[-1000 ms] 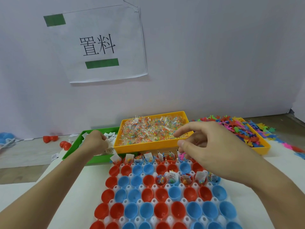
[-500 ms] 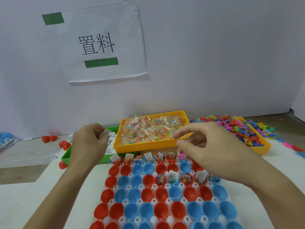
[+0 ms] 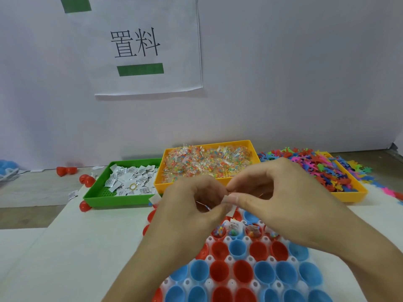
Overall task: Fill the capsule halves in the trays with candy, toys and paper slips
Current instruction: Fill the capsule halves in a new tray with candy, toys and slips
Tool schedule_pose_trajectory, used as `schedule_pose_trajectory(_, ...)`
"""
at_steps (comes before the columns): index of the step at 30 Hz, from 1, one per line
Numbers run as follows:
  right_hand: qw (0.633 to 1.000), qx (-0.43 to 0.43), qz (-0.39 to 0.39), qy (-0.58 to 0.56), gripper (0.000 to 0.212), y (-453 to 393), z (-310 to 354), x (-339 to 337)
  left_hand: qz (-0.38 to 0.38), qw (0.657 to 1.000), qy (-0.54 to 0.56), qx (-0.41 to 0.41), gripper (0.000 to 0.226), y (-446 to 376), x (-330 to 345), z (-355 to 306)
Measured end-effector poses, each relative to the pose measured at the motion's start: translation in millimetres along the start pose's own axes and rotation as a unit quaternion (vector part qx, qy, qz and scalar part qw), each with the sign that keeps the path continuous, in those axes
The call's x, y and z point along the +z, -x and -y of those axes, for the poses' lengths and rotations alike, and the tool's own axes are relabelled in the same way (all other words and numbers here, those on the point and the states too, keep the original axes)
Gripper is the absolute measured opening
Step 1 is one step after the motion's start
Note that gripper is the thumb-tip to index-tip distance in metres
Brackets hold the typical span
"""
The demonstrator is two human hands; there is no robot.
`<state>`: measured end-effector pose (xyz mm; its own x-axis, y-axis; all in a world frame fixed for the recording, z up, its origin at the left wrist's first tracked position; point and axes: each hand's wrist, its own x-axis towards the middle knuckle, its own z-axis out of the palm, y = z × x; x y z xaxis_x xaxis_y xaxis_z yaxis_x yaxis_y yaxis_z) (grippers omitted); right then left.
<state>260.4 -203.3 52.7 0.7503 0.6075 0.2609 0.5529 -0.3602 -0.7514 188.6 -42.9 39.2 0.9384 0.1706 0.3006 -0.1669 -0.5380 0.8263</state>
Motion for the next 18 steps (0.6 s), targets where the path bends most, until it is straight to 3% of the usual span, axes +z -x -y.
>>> schedule_pose_trajectory(10, 0.998, 0.004, -0.016, 0.069, 0.014, -1, -2, 6, 0.014, 0.999, -0.002, -0.03, 0.016, 0, -3, 6)
schedule_pose_trajectory(18, 0.997, 0.002, -0.054, 0.056, 0.015, -1, -10, -20, 0.035, 0.987, -0.127, -0.087, 0.028, -1, -3, 23)
